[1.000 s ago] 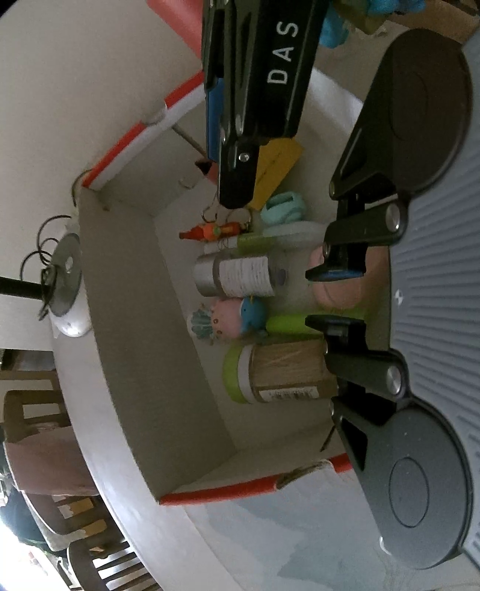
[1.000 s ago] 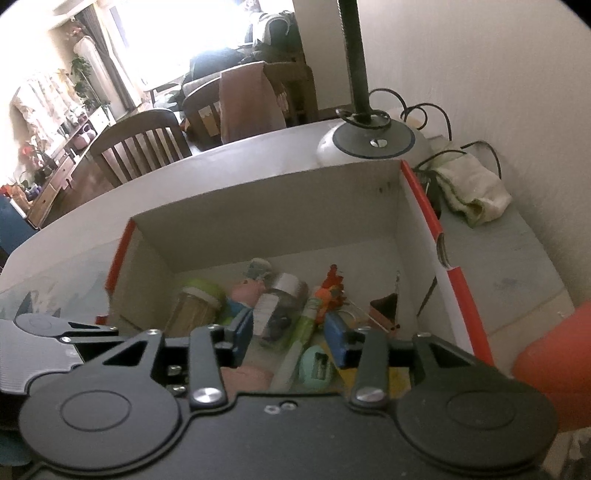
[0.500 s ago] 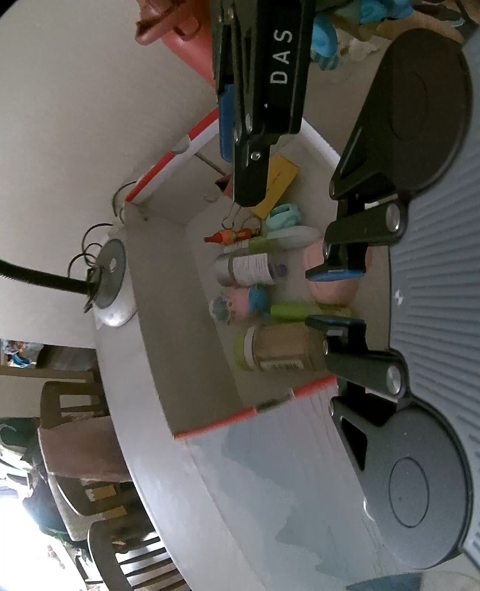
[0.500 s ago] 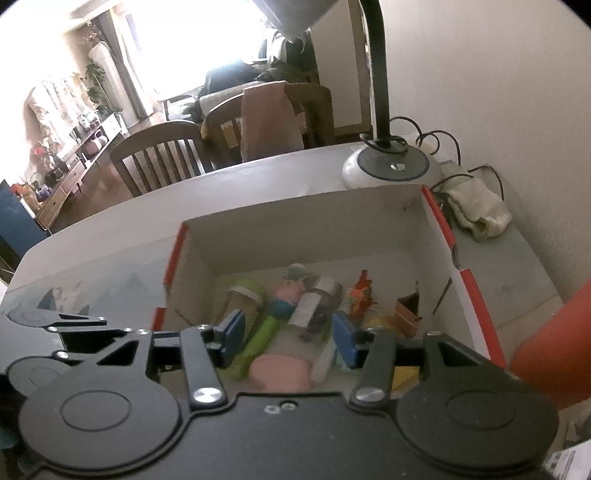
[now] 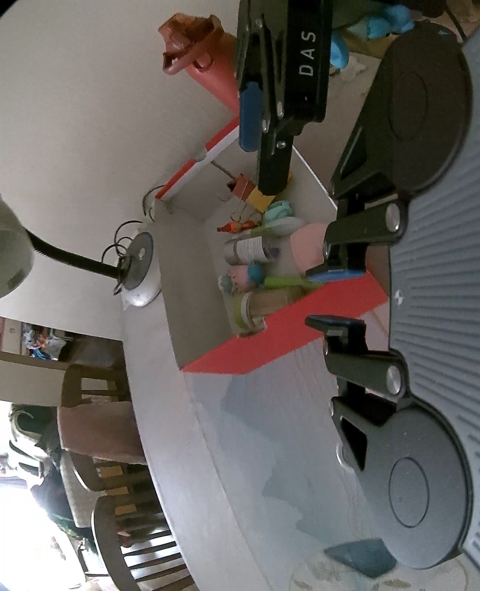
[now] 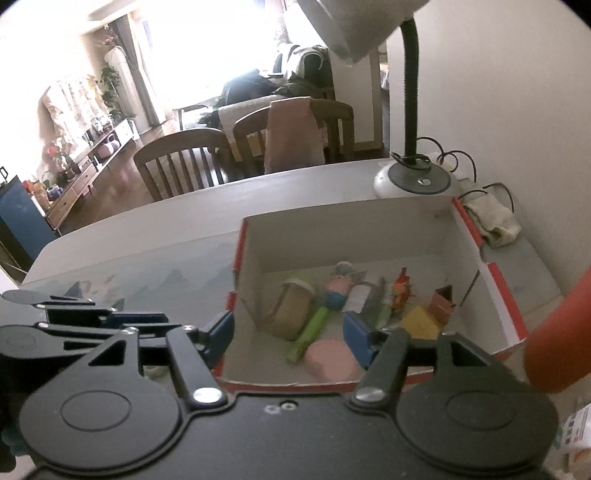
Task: Organize rigid objects
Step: 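Withdraw both tools from the box toward the tape dispenser and bunny, then grasp the white bunny keychain with the right tool while the left tool grasps the tape dispenser, then carry the bunny keychain and tape dispenser with both tools into the box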
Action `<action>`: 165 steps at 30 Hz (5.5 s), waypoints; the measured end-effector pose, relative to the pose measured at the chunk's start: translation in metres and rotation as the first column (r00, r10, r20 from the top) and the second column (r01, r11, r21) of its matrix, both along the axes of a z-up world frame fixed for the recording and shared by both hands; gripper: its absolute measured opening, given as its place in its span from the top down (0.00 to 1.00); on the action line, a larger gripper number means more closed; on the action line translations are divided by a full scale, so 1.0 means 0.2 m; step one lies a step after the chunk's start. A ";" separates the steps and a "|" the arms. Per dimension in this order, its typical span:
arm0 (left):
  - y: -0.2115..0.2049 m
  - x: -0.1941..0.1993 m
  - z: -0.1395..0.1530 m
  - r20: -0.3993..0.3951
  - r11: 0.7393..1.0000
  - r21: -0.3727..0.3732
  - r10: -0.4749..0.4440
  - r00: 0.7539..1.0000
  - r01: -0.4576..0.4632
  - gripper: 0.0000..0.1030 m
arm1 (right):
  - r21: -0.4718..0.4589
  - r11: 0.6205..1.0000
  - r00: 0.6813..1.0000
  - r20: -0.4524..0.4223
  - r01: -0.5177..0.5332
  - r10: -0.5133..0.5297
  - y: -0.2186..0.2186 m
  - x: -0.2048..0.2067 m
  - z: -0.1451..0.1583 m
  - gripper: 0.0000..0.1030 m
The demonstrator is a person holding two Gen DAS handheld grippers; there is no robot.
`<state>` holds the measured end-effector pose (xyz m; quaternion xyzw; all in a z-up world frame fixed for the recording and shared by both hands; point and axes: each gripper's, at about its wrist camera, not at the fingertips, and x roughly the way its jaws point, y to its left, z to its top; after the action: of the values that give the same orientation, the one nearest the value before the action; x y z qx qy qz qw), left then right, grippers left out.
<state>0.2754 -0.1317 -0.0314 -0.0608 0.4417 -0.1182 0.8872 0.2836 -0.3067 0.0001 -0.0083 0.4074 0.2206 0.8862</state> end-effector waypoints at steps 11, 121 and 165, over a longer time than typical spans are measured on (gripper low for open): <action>0.28 -0.20 0.04 0.038 0.999 -0.003 0.045 0.998 -0.045 0.74 | 0.003 0.999 0.999 0.036 -0.039 0.039 0.20 -0.21 0.04 0.24; 0.69 -0.29 -0.49 0.087 0.982 0.066 0.170 0.982 -0.176 0.61 | -0.076 0.986 0.982 -0.129 -0.146 0.135 0.72 -0.16 -0.31 0.74; -0.07 0.04 0.21 0.251 1.000 0.021 0.004 0.968 -0.009 0.61 | -0.041 0.999 0.999 0.028 -0.026 0.027 -0.12 0.17 0.05 0.74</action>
<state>0.2837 -0.1467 0.0103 -0.0369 0.3271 -0.1170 0.9370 0.3172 -0.3308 0.0093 -0.0346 0.3990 0.2239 0.8885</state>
